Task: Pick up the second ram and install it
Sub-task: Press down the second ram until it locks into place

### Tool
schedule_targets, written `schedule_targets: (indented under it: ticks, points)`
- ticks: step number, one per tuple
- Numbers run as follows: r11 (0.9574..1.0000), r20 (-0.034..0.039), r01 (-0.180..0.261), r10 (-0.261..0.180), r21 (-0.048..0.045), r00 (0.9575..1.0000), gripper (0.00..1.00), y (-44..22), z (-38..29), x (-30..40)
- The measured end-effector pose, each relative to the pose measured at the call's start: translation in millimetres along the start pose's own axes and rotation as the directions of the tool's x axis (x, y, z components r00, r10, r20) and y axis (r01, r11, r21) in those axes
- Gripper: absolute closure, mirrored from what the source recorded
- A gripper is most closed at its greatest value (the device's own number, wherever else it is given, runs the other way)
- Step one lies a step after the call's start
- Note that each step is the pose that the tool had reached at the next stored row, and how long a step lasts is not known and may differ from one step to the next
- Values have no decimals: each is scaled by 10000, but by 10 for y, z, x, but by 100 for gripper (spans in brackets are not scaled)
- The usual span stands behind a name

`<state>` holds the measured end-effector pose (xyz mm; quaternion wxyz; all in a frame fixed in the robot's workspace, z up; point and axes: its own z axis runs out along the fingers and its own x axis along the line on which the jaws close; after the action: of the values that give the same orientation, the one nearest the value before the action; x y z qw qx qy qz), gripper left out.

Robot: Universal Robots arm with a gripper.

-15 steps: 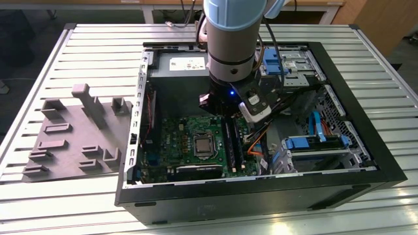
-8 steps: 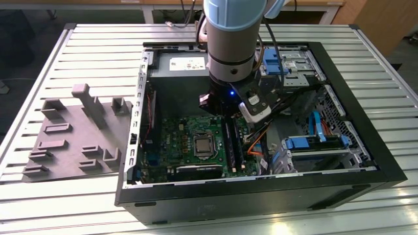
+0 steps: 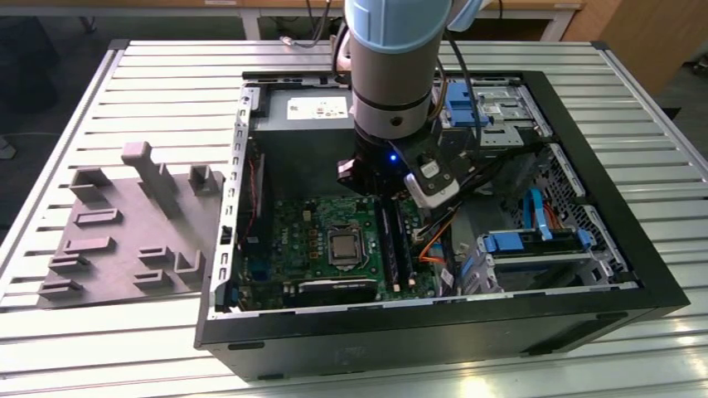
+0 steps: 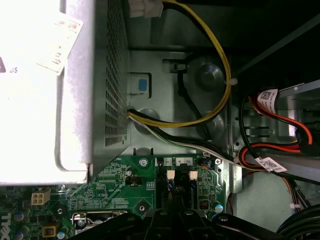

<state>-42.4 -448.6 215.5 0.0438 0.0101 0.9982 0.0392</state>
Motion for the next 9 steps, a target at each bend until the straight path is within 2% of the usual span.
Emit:
schedule_targets:
  ticks: [3,9]
  points:
    - [10000,8,-2,2,-19,10000,89,5,-30,-4]
    - [10000,1,0,0,6,10000,89,11,-135,-12]
